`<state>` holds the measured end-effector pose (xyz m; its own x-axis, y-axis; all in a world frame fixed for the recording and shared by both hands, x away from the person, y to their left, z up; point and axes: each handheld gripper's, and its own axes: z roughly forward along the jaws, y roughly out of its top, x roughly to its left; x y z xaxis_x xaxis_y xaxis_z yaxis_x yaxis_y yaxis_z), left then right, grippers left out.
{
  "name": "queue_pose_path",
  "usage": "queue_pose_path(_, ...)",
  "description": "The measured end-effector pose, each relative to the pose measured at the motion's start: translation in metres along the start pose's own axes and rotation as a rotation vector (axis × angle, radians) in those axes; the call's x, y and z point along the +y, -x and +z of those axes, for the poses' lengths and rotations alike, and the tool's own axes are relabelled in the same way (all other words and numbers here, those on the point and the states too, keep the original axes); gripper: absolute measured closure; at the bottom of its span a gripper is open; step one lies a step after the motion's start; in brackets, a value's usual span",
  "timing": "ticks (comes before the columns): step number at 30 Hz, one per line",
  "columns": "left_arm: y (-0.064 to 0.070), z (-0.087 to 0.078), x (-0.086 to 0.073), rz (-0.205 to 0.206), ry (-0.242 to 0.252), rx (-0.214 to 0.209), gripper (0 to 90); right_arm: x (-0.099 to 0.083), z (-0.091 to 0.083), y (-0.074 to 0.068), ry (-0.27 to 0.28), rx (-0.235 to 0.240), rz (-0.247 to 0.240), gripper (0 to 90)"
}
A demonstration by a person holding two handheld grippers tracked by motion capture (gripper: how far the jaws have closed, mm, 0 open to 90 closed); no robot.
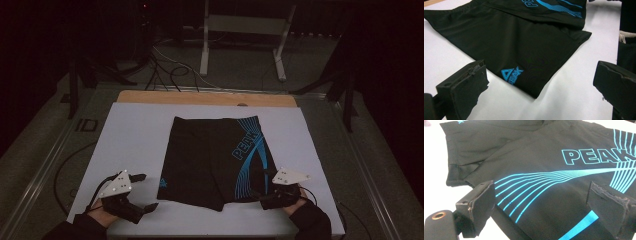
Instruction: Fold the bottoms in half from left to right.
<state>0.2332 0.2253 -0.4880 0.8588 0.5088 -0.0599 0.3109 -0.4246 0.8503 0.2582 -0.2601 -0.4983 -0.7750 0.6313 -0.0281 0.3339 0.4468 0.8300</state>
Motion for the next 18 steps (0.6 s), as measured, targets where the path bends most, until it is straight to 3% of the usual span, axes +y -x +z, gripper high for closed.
queue_pose_path(8, -0.0001, 0.0004, 0.0004, 0.003, 0.006, -0.008, 0.1, -0.0002, -0.0008, -0.0004, 0.009, -0.009, -0.002, 8.9)
queue_pose_path(18, 0.0011, 0.0008, 0.0018, 0.011, 0.007, -0.021, 0.1, 0.0005, 0.0, -0.0009, -0.003, 0.012, 0.011, 9.0)
